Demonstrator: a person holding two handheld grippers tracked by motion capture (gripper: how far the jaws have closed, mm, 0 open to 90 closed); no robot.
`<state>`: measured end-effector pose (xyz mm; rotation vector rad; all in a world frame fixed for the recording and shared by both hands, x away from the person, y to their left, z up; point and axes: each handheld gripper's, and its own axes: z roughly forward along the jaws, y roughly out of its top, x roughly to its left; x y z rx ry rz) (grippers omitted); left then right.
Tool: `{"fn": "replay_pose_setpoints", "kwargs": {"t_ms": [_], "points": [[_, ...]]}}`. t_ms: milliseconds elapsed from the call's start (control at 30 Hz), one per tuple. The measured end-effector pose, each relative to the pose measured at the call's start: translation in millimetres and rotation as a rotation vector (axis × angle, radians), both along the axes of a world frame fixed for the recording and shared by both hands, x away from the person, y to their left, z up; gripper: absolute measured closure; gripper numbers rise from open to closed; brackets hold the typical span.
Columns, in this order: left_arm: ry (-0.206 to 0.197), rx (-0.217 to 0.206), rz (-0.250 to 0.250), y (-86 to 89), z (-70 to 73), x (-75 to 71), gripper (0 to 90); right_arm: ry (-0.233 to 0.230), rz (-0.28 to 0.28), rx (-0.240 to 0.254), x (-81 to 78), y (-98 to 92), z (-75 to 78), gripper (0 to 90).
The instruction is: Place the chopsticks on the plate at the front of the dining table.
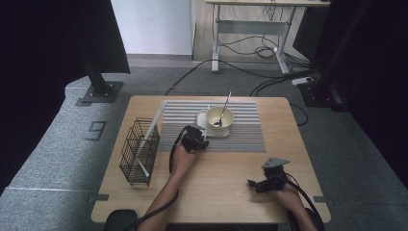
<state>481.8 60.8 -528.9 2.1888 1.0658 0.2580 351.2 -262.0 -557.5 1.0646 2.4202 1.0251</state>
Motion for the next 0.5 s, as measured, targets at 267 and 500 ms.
{"fn": "replay_pose_setpoints", "kwargs": {"t_ms": [267,500], "points": [[0.006,-0.008,-0.004,-4.2,-0.9,0.7,63.1,0.0,0.0,0.0,0.0,0.0,0.0,0.0],[0.003,0.0,-0.007,-8.0,-1.3,1.6,60.9,0.0,0.0,0.0,0.0,0.0,0.0,0.0]]}}
